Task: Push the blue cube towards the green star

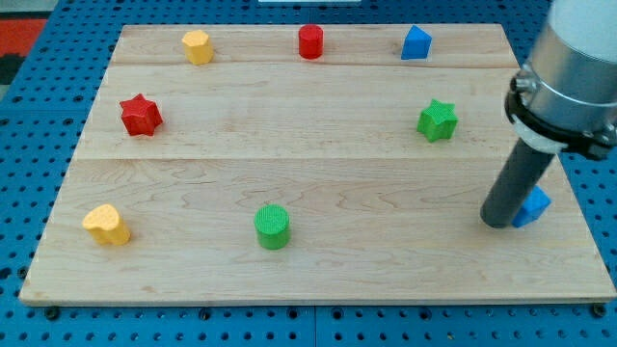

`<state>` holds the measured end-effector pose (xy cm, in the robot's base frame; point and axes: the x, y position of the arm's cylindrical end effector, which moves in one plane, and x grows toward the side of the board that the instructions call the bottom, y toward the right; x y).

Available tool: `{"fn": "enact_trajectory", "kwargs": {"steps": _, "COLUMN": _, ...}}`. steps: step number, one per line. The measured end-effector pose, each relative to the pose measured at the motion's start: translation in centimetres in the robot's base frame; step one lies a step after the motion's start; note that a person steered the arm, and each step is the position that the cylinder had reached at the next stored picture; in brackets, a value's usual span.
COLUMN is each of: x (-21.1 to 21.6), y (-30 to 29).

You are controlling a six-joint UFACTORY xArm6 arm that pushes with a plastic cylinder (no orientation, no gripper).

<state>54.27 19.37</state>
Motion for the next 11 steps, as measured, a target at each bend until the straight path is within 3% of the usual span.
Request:
{"fn": "enact_trajectory", "kwargs": {"steps": 1, "x": 2.0, "y": -0.5}}
{"fn": "enact_trajectory", "kwargs": {"steps": 2, "x": 2.7, "y": 6.7}}
{"fn": "enact_trajectory", "kwargs": {"steps": 5, "x": -11.1, "y": 4.0}}
{"fn": "enact_trajectory", "kwargs": {"steps": 6, "x": -9.7, "y": 10.1}}
{"fn": "enact_trajectory", "kwargs": {"steps": 8, "x": -9.4, "y": 14.0}}
{"fn": "enact_trajectory", "kwargs": {"steps": 9, "x": -8.4, "y": 15.1}}
{"fn": "enact_trajectory", "kwargs": {"steps": 10, "x": -4.9, "y": 15.0}}
{"fn": "enact_trajectory", "kwargs": {"steps": 11, "x": -3.3, "y": 12.4}}
